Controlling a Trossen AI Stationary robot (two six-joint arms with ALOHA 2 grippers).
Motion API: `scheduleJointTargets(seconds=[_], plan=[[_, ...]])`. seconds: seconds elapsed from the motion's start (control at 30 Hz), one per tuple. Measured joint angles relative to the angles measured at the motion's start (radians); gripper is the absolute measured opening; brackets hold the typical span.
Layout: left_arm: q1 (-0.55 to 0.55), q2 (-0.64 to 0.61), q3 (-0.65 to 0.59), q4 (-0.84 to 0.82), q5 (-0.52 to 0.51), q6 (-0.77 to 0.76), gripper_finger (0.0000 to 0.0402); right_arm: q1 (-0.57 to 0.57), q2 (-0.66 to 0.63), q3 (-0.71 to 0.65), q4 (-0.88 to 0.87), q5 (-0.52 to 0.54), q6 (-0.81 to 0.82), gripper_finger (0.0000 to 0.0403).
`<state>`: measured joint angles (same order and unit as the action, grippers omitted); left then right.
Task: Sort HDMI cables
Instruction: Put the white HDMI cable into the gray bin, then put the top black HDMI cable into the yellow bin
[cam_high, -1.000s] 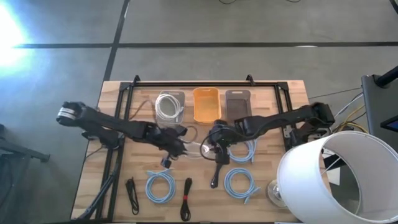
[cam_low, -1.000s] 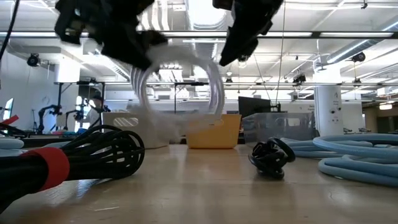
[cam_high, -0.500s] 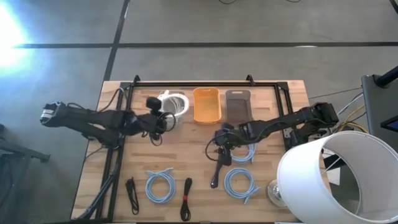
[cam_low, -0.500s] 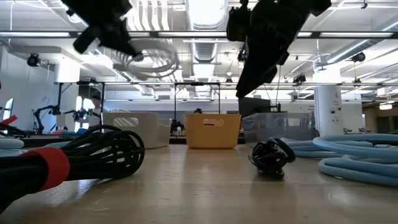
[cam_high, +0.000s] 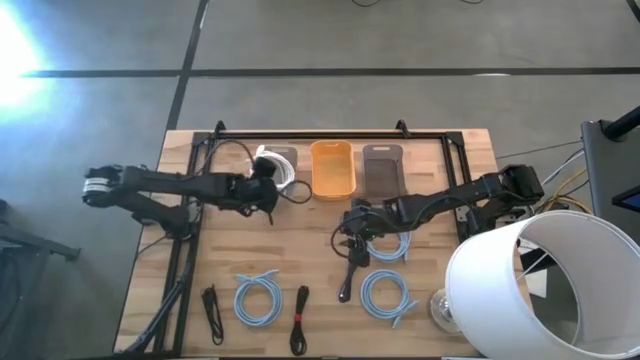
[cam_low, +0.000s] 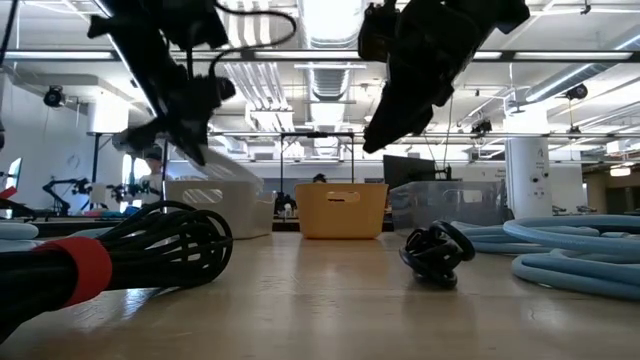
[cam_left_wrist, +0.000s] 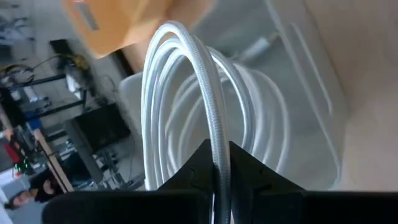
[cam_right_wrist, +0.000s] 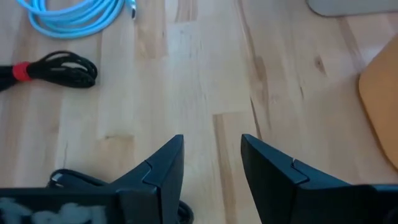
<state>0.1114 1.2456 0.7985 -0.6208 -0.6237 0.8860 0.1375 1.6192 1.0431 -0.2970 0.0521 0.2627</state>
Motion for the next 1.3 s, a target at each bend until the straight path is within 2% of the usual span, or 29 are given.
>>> scheduleJointTargets(seconds=[0.1,0.3,0.67,0.77,0.83,0.93,1.03,1.3], plan=[[0.011,0.059,0.0,0.0,-0.023,0.038,0.0027,0.0,0.001,-0.002,0.001,0.0,-0.027,0.0153],[0.012,0.169,0.0,0.001,-0.139,0.044,0.0033,0.0,0.001,-0.019,0.002,0.0,-0.102,0.0144],[0.013,0.234,0.019,0.0,-0.224,-0.007,0.0124,0.0,0.001,-0.021,0.087,0.0,-0.109,0.0132],[0.012,0.196,0.04,-0.021,-0.218,-0.071,0.0144,0.0,0.001,-0.021,0.127,0.0,-0.11,0.0133],[0.01,0.152,0.053,-0.026,-0.17,-0.114,0.0152,0.0,0.001,-0.021,0.141,0.0,-0.136,0.0136],[0.01,0.08,0.057,-0.028,-0.08,-0.138,0.0155,0.002,0.001,-0.021,0.155,-0.001,-0.171,0.0142],[0.009,0.002,0.058,-0.027,-0.073,-0.152,0.0154,0.002,0.001,-0.021,0.154,-0.012,-0.174,0.0153],[0.01,-0.176,0.053,-0.028,-0.074,-0.274,0.0154,0.029,0.024,-0.021,0.154,-0.191,-0.188,0.0175]])
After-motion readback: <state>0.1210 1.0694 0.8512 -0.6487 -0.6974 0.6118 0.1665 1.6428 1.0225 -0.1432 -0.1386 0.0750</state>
